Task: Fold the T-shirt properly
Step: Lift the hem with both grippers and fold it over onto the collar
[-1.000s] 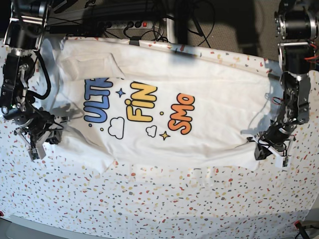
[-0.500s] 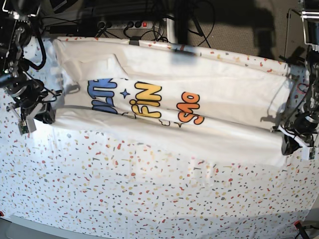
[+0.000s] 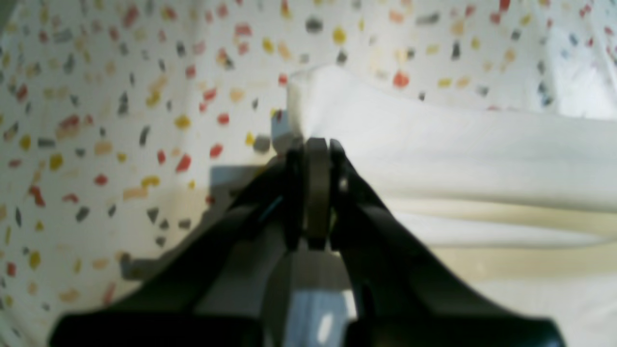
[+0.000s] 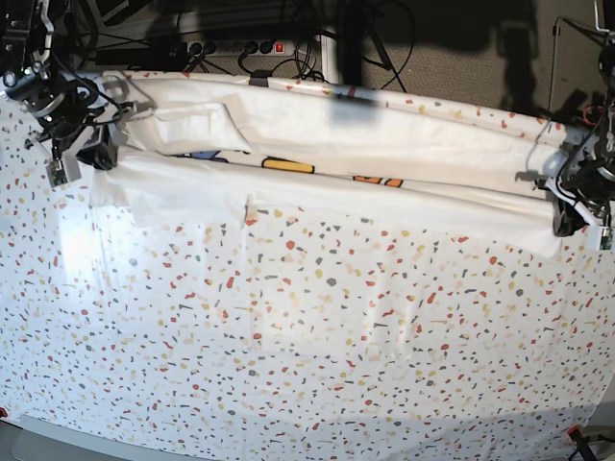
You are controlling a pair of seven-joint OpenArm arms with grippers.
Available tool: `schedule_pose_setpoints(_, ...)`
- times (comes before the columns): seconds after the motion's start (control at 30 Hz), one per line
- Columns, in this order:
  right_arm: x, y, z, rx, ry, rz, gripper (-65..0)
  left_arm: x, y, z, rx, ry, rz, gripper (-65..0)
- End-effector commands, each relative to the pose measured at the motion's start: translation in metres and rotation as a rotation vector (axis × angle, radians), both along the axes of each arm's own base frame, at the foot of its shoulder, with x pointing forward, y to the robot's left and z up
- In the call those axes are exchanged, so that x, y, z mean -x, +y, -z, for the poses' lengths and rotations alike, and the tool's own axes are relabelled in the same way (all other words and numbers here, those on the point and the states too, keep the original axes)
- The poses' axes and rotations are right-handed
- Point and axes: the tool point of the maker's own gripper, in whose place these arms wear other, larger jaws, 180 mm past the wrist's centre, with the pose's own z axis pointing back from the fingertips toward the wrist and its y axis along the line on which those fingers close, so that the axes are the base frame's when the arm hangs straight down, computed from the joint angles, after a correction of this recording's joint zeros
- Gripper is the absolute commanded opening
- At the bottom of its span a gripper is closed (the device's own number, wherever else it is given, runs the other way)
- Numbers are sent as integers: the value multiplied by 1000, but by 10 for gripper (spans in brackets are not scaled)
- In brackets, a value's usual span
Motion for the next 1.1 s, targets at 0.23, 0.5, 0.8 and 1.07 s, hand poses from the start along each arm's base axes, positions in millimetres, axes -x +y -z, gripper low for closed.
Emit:
schedule_pose_setpoints(0.23, 4, -5, -1, 24, 27, -1, -650, 12, 8, 2, -35, 8, 3, -650)
schedule_pose_setpoints(0.5, 15, -8, 11, 42, 118, 8, -347, 11, 14, 2, -105, 12, 17, -357)
schedule_pose_setpoints(0.8, 14, -6, 9, 8, 109, 17, -305, 10, 19, -5, -57, 16, 5, -354)
schedule_pose_setpoints(1.07, 11, 2, 5, -58, 92, 21, -305, 14, 18, 18, 121, 73, 35, -354)
